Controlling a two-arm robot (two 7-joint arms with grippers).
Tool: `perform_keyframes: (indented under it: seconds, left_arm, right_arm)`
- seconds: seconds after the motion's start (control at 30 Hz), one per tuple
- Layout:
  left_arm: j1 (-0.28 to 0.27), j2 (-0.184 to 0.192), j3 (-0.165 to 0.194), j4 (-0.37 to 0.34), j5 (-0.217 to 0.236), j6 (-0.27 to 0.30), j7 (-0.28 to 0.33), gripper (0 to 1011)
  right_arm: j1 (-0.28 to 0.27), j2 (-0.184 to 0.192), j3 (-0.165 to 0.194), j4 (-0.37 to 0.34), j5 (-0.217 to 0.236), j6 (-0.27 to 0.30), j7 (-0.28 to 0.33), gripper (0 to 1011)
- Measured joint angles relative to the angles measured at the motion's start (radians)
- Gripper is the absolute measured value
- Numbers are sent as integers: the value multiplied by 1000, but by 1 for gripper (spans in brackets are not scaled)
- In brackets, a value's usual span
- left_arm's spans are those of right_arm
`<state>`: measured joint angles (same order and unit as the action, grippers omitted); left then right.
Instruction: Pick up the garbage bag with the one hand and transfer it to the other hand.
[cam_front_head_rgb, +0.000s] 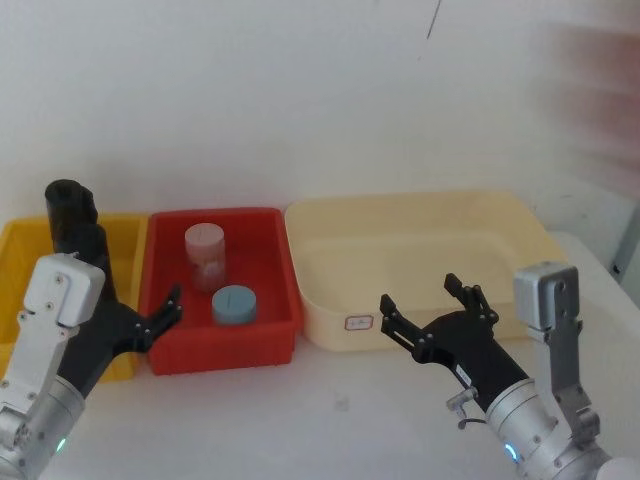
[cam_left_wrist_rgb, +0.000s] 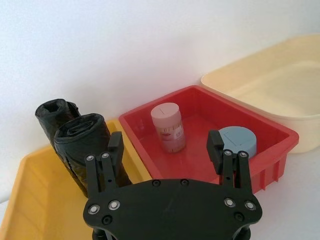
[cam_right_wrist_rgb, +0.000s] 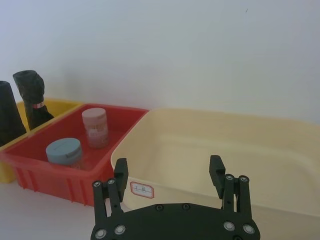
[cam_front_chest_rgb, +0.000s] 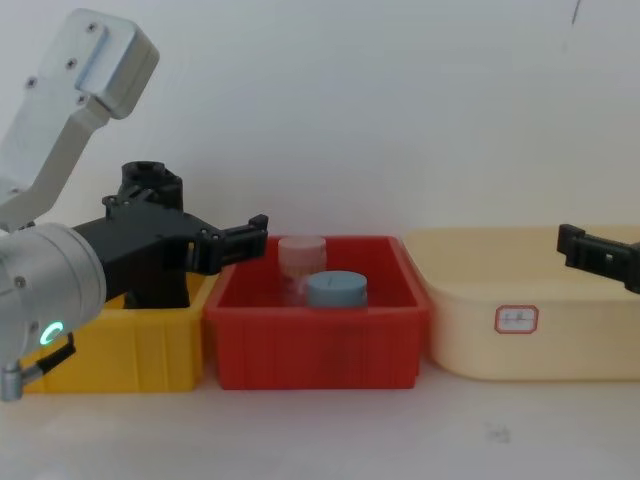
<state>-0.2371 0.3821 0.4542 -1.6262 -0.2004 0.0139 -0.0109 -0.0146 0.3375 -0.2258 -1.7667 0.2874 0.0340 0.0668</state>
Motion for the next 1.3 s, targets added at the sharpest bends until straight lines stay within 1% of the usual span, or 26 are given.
perform_keyframes:
  seconds: [1.3]
  left_arm:
    - [0,0,0,0,0,0,0,1000]
  right_arm:
    - [0,0,0,0,0,0,0,1000]
